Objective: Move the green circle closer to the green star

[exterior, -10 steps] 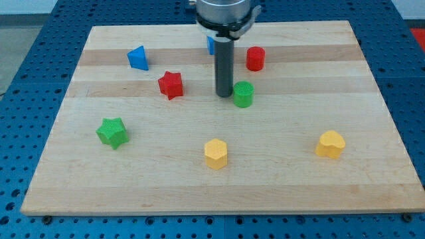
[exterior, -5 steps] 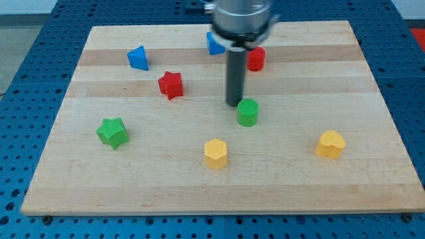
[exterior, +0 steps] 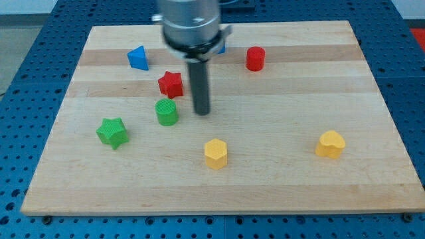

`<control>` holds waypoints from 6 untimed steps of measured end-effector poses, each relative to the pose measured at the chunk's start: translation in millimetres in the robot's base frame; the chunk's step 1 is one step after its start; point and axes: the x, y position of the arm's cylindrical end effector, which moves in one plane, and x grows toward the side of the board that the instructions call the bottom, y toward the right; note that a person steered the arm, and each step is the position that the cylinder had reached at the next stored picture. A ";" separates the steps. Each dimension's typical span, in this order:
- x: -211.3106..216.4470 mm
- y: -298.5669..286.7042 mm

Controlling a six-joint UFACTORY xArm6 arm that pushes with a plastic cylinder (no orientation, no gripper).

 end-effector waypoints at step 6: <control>62.9 -63.1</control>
